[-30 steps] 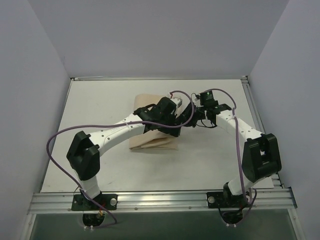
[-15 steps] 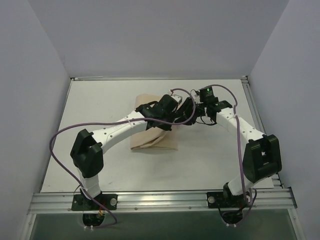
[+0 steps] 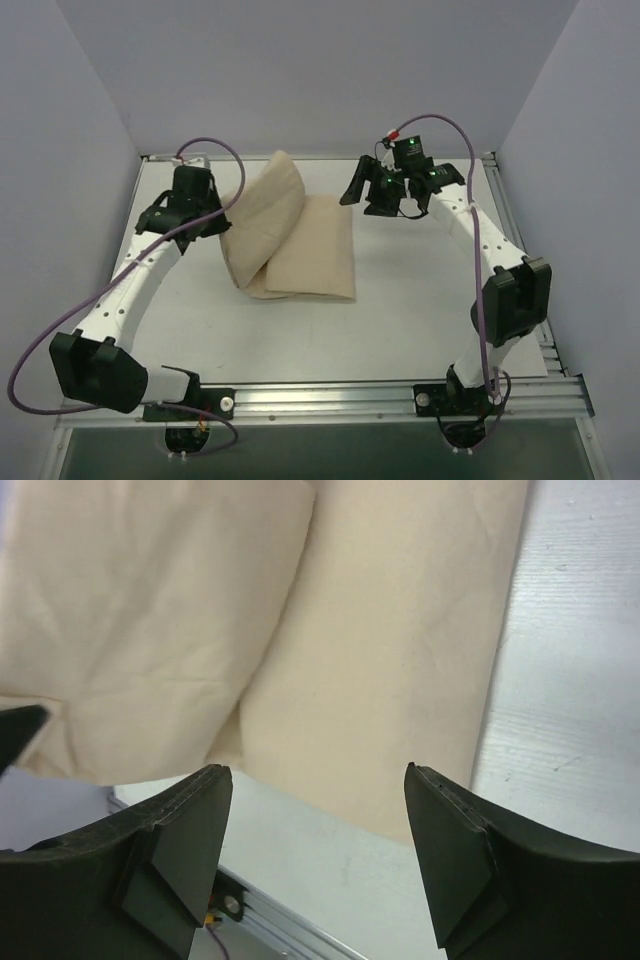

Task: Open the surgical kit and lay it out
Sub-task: Open the surgical kit at the center of the board.

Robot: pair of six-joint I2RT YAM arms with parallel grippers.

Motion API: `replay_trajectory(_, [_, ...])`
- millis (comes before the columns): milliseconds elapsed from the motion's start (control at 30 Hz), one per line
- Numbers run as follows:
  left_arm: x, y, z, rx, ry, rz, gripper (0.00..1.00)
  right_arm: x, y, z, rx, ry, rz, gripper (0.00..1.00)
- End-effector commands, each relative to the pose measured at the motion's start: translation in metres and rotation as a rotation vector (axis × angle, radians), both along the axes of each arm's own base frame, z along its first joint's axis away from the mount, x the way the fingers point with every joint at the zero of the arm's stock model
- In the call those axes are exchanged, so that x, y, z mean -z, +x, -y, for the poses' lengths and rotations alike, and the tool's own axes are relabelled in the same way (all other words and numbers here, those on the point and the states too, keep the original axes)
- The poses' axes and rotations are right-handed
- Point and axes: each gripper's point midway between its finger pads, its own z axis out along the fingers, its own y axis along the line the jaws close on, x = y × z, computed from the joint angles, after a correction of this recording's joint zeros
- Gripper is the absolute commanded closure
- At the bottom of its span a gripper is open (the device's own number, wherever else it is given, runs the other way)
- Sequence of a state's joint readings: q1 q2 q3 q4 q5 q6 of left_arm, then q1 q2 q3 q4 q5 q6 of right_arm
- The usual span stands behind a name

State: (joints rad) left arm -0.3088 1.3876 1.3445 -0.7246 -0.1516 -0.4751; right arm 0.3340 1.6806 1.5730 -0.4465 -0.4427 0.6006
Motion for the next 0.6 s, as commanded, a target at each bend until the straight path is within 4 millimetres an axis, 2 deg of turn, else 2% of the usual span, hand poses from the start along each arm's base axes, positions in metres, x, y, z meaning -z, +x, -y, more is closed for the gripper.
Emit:
replay_trajectory(0, [0.003,-0.026,-0.051,-0.220,-0.047,-0.023,0.63,0.021,-0.006,-0.031,-0.131,-0.135,0.018,0.30])
replay_trajectory(33, [0.014,-0.034,-0.062,-0.264,-0.034,-0.057,0.53,0.023,-0.005,-0.038,-0.145,-0.153,0.032,0.30])
replay_trajectory(67, [0.017,-0.036,-0.067,-0.278,-0.036,-0.062,0.52,0.026,-0.004,-0.046,-0.154,-0.164,0.039,0.30])
replay_trajectory(100, [0.018,-0.037,-0.075,-0.294,-0.046,-0.056,0.37,0.037,-0.002,-0.054,-0.157,-0.181,0.031,0.30])
replay_trajectory(133, [0.023,-0.039,-0.077,-0.302,-0.050,-0.070,0.25,0.036,-0.004,-0.069,-0.169,-0.185,0.050,0.30])
replay_trajectory(167, [0.024,-0.040,-0.080,-0.319,-0.049,-0.073,0.11,0.039,-0.002,-0.075,-0.164,-0.213,0.060,0.30])
replay_trajectory(200, [0.024,-0.039,-0.084,-0.339,-0.049,-0.075,0.06,0.053,-0.001,-0.084,-0.181,-0.240,0.045,0.30])
replay_trajectory(233, [0.024,-0.038,-0.088,-0.350,-0.040,-0.076,0.06,0.045,-0.006,-0.103,-0.214,-0.251,0.075,0.30])
replay_trajectory(267, [0.022,-0.040,-0.092,-0.364,-0.023,-0.087,0.06,0.047,-0.003,-0.108,-0.206,-0.293,0.102,0.30])
replay_trajectory(300, [0.022,-0.041,-0.095,-0.379,-0.013,-0.091,0.06,0.060,-0.003,-0.117,-0.223,-0.324,0.096,0.30])
replay_trajectory(333, [0.022,-0.041,-0.096,-0.377,-0.007,-0.088,0.06,0.054,-0.002,-0.126,-0.230,-0.333,0.119,0.31])
replay_trajectory(367, [0.021,-0.042,-0.099,-0.383,0.006,-0.086,0.06,0.057,-0.008,-0.138,-0.261,-0.353,0.134,0.34])
replay_trajectory(400, [0.019,-0.043,-0.101,-0.379,0.014,-0.078,0.06,0.070,-0.005,-0.143,-0.261,-0.392,0.129,0.35])
replay_trajectory(433, [0.019,-0.043,-0.101,-0.374,0.017,-0.071,0.06,0.072,-0.006,-0.147,-0.260,-0.416,0.136,0.37])
replay_trajectory(467, [0.020,-0.041,-0.100,-0.365,0.013,-0.065,0.06,0.068,-0.011,-0.161,-0.278,-0.416,0.160,0.40])
replay_trajectory(533, [0.028,-0.041,-0.099,-0.357,0.010,-0.090,0.06,0.081,-0.006,-0.163,-0.251,-0.485,0.176,0.43])
replay_trajectory(567, [0.031,-0.039,-0.097,-0.350,0.003,-0.103,0.06,0.076,-0.002,-0.169,-0.235,-0.490,0.197,0.43])
